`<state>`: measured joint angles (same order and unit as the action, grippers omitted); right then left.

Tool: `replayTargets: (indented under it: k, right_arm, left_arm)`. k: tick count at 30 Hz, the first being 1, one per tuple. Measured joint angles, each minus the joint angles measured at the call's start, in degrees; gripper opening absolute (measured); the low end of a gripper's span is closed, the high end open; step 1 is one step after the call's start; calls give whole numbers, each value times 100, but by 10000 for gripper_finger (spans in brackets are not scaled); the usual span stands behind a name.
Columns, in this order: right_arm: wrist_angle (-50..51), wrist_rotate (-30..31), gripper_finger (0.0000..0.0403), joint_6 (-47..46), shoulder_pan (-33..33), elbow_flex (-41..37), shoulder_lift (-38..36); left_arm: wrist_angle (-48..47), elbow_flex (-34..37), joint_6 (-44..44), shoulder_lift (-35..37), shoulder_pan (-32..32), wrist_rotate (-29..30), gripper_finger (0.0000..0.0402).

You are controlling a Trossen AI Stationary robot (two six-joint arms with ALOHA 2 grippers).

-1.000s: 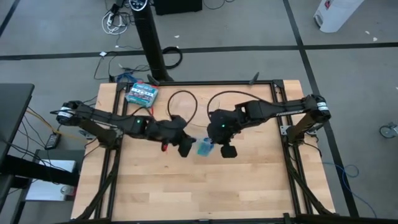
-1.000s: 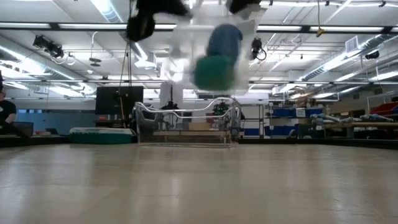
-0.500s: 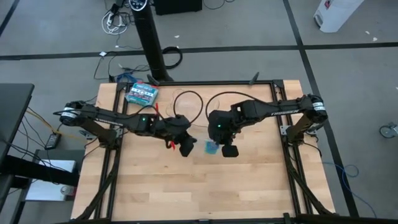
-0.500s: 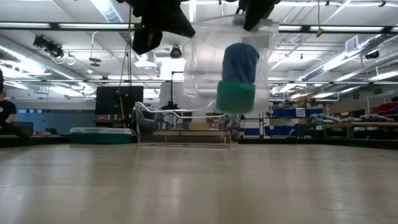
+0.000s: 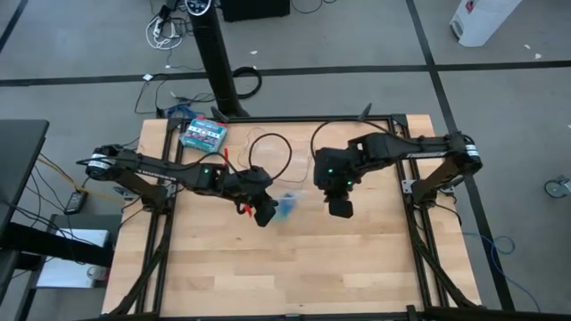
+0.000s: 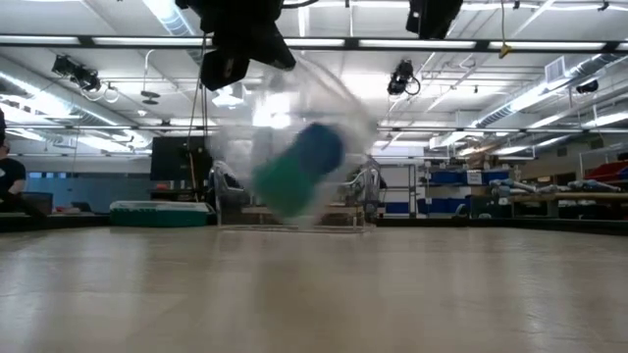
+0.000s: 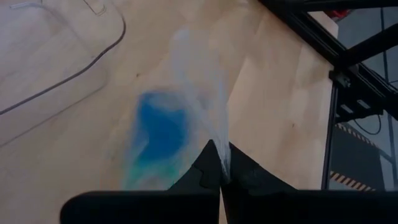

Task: Roll bandage
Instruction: Close the transparent zip bag

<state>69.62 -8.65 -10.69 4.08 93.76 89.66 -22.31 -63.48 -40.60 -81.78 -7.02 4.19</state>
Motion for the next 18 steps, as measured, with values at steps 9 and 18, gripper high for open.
replayTargets:
  k: [9, 18]
  right_arm:
    - [-591, -69, 127, -401, 96, -953, 3]
    - [-1966, -251, 125, -1150, 144, -2408, -580]
  left_arm:
    - [-16, 0, -20, 0, 2, 2, 4]
    - [230, -2, -23, 0, -22, -58, 4]
